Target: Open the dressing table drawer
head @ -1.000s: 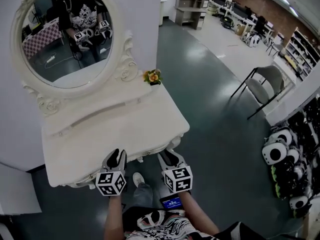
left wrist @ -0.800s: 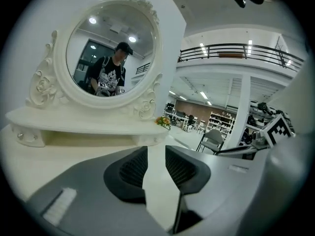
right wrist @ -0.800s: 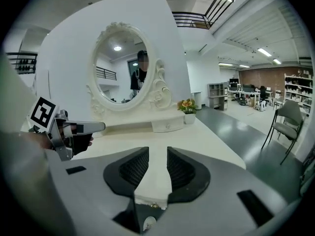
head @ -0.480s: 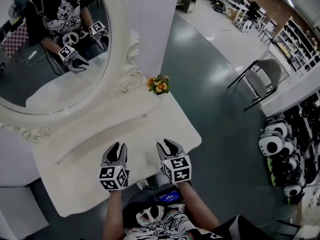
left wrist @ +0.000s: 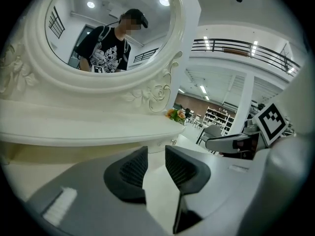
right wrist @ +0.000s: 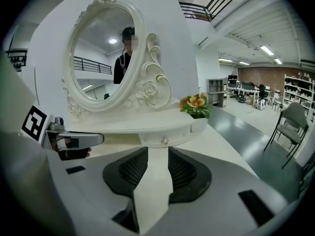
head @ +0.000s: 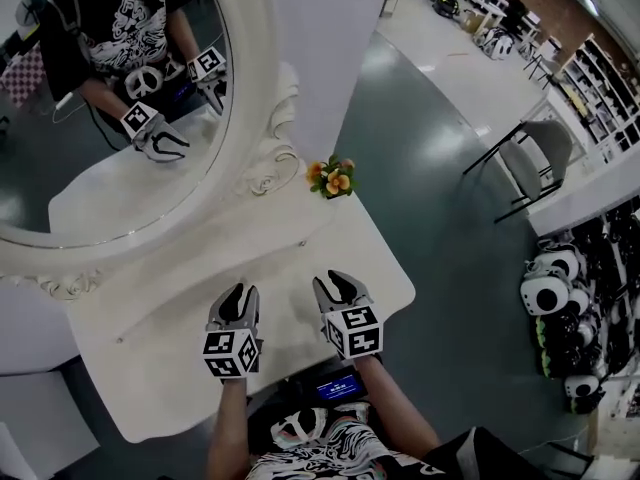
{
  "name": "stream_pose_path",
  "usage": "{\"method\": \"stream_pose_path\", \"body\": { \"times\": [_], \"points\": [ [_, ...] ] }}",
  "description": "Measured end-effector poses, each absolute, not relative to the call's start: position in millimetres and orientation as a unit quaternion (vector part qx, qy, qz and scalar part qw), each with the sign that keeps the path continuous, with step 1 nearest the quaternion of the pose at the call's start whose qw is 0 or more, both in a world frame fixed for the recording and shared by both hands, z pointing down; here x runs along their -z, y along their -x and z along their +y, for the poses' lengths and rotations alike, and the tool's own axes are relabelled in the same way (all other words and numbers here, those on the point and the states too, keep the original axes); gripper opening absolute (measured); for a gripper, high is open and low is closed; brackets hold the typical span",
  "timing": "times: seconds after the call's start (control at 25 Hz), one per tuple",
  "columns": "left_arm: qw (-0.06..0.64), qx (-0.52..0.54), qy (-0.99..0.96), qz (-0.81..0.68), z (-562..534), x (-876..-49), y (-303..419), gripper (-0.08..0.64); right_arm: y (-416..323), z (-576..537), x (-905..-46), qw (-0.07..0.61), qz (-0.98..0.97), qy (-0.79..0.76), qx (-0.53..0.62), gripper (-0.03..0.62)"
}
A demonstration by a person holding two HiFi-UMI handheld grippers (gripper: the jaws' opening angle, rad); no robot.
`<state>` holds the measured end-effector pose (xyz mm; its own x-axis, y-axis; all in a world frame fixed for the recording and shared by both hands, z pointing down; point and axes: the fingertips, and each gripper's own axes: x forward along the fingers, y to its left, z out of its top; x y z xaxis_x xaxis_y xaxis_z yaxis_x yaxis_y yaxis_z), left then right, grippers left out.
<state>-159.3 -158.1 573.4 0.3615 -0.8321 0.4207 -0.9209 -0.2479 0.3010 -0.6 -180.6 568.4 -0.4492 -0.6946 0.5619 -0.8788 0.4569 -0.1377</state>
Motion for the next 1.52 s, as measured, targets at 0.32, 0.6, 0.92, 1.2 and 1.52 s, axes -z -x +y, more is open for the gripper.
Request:
{"method": "stream_pose_path", "body": {
  "times": [0.32,0.6,0.92,1.2,1.52],
  "points": [
    [0.271,-0.091,-0.773,-0.566,-173,-592,158,0.110,11,-202,-586,0.229,-0.832,-0.459,-0.211,0.127],
    [0.288,-0.101,-0.764,-0.568,-184,-606,153,0.110,18,-223,-601,0.238,-0.835,-0.447,-0.216,0.124],
    [0.313,-0.100,-0.760,-0.560,-191,-620,147,0.110,31,-244,-614,0.243,-0.841,-0.437,-0.208,0.131],
    [0.321,-0.098,-0.757,-0.561,-191,-624,146,0.105,40,-260,-618,0.235,-0.842,-0.442,-0.199,0.146],
    [0.316,-0.099,-0.755,-0.565,-196,-624,149,0.096,42,-266,-626,0.245,-0.841,-0.441,-0.193,0.084]
  ]
}}
